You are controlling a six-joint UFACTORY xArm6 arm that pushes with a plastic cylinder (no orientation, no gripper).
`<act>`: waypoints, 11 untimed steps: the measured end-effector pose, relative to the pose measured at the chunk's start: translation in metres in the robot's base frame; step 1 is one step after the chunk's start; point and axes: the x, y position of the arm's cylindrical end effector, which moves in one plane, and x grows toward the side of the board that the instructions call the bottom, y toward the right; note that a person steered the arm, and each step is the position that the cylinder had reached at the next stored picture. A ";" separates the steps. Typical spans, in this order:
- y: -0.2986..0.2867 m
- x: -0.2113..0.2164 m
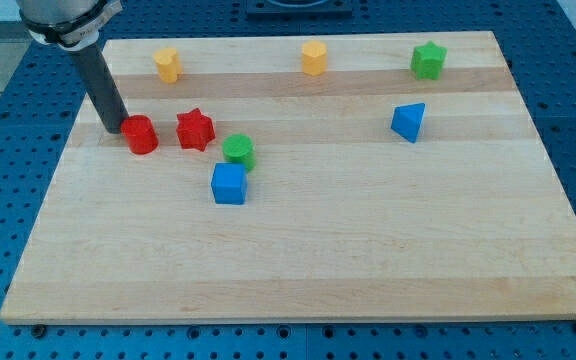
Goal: Push red star diagonally below red circle
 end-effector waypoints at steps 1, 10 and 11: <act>-0.002 0.000; 0.039 -0.023; 0.087 -0.023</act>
